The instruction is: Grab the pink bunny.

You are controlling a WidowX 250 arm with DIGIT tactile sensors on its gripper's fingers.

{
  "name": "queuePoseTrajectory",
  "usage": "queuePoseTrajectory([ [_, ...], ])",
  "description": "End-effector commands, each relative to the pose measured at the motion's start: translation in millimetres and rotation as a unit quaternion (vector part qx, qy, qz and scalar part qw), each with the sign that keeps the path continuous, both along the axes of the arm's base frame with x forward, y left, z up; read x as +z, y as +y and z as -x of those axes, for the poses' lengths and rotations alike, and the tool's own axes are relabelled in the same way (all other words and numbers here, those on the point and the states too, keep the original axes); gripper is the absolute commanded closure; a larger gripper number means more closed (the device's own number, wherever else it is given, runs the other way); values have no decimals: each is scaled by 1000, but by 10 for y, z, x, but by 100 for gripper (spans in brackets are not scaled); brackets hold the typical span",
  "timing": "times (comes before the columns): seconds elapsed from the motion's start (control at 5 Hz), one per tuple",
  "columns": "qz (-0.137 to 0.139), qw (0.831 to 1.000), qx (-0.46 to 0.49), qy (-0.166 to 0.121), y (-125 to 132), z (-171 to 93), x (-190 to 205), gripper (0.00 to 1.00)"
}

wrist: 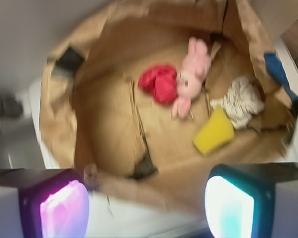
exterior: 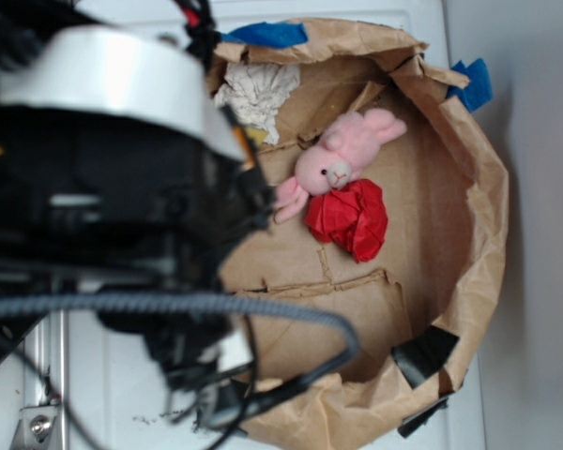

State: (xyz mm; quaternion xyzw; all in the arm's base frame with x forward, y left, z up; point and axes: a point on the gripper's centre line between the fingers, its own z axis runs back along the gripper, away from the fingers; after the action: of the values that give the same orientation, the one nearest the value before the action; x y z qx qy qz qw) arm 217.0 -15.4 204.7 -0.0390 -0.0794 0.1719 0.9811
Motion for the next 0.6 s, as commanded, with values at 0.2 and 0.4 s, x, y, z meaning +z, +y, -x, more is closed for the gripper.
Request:
queuePoseTrajectory([
  [0.2,-18,996,84,3,476,-482,-430,0],
  [0.4,-10,997,81,11,565,-616,-462,0],
])
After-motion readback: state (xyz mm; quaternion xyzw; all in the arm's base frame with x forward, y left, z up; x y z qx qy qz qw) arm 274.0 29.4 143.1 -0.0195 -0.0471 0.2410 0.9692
